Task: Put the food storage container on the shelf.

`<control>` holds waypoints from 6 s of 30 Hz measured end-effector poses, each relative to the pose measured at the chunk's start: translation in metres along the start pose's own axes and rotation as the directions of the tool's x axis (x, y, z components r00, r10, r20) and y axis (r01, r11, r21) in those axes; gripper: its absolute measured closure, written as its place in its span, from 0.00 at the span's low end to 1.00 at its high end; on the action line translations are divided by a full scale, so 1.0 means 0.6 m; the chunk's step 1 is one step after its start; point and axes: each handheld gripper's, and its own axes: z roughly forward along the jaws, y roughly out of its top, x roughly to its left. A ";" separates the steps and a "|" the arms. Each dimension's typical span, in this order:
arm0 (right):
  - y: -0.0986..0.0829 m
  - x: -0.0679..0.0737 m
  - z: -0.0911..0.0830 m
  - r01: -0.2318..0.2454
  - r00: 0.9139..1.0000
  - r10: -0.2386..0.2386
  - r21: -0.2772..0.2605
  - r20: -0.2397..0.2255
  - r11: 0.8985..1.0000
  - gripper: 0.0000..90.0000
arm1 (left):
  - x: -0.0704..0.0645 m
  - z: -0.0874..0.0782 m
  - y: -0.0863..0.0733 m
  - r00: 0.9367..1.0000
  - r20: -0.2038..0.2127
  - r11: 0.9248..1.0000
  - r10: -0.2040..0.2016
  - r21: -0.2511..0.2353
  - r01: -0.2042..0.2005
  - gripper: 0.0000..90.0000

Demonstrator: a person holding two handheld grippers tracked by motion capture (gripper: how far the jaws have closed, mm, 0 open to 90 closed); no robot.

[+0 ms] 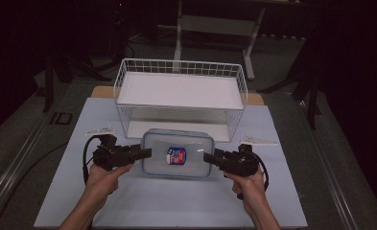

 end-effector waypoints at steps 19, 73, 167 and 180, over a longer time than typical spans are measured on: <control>0.050 0.021 -0.017 0.063 0.998 -0.064 -0.045 -0.001 0.997 0.58 | -0.024 -0.018 0.040 0.999 0.000 0.997 0.049 -0.054 -0.049 0.54; 0.202 0.042 -0.041 0.172 0.985 -0.168 -0.125 0.039 0.977 0.58 | -0.048 -0.032 0.183 0.993 0.010 0.973 0.120 -0.200 -0.115 0.54; 0.294 -0.084 0.073 -0.009 0.984 0.030 -0.115 0.178 0.993 0.52 | 0.077 0.073 0.267 0.979 -0.139 0.946 -0.146 -0.310 0.097 0.62; 0.292 -0.050 0.055 0.152 0.951 -0.123 -0.083 0.284 0.985 0.49 | 0.058 0.056 0.267 0.974 -0.216 0.948 -0.073 -0.319 0.000 0.63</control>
